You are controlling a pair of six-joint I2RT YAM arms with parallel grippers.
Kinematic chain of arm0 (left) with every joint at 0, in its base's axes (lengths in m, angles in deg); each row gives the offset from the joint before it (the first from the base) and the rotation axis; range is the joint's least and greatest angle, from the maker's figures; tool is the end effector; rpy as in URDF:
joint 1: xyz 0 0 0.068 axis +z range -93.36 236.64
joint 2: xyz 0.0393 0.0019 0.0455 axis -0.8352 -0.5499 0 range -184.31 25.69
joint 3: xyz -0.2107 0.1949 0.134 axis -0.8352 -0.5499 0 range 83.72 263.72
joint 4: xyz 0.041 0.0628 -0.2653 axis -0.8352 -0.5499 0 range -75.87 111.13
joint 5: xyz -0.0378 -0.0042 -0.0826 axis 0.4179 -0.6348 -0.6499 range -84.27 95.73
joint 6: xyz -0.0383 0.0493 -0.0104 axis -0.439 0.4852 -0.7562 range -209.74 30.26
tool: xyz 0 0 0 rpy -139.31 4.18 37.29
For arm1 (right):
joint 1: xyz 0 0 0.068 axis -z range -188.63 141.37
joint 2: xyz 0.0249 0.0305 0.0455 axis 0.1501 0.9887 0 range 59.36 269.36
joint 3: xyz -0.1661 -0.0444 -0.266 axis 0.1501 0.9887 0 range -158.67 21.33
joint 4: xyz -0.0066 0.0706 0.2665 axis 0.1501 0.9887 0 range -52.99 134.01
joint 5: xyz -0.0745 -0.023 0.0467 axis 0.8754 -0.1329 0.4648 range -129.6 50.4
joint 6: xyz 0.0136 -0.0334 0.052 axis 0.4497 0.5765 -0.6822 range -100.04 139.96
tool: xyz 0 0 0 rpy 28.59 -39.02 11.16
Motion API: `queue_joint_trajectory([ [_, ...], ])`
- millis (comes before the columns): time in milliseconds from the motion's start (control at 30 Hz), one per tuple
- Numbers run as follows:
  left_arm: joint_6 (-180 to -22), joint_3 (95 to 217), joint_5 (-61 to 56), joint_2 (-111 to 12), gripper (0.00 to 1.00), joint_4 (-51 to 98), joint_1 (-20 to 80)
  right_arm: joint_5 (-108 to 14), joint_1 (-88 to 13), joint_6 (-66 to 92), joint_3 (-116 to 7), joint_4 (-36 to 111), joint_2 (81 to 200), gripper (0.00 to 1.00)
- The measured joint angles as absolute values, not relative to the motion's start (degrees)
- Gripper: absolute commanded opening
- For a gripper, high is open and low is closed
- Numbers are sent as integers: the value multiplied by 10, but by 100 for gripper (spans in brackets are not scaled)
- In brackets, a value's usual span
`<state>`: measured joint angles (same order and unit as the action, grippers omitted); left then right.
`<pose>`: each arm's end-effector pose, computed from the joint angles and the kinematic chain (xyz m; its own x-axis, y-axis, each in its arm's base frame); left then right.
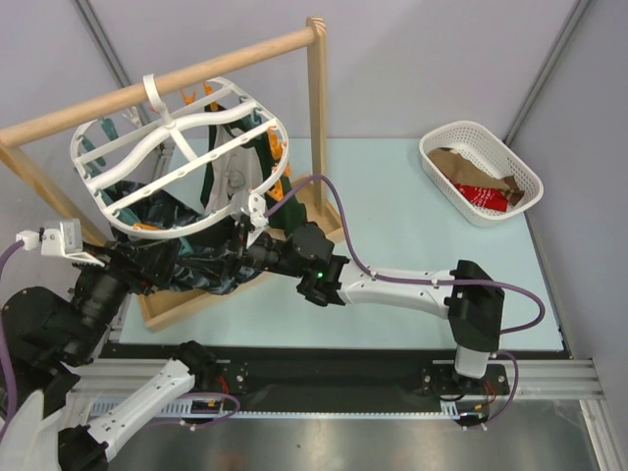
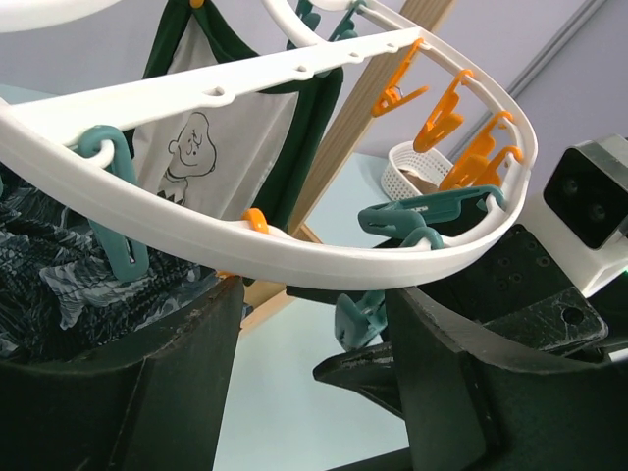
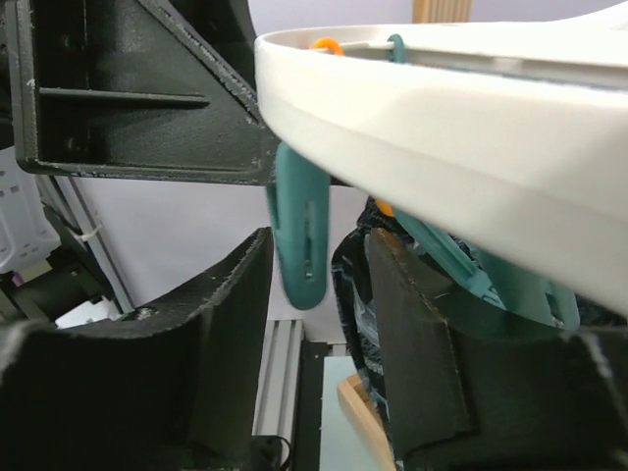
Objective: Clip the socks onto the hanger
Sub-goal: Open the clamp at the hanger.
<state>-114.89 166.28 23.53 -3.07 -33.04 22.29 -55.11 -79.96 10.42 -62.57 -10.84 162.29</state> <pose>-0.0127 0.0266 0.5068 -0.1258 -0.4042 -0.9060 0.2556 0.8692 -0.4232 0.1352 0.4406 0.4449 -0.0116 0.4647 -0.8854 -0.9998 0.0097 0.0182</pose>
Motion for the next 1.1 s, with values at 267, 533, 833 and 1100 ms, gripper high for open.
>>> queue_joint_trajectory([
  [267, -1141, 1663, 248, -39, 66, -340, 223, -570, -797, 88, -626, -115, 1626, 46],
  [533, -1140, 1663, 255, -40, 67, -347, 223, -573, -793, 80, -627, -110, 1626, 21],
  [833, -1137, 1670, 268, -39, 81, -347, 224, -568, -797, 78, -656, -71, 1629, 0],
  [1100, -1136, 1681, 285, -38, 82, -357, 226, -496, -821, 102, -679, -21, 1629, 0],
])
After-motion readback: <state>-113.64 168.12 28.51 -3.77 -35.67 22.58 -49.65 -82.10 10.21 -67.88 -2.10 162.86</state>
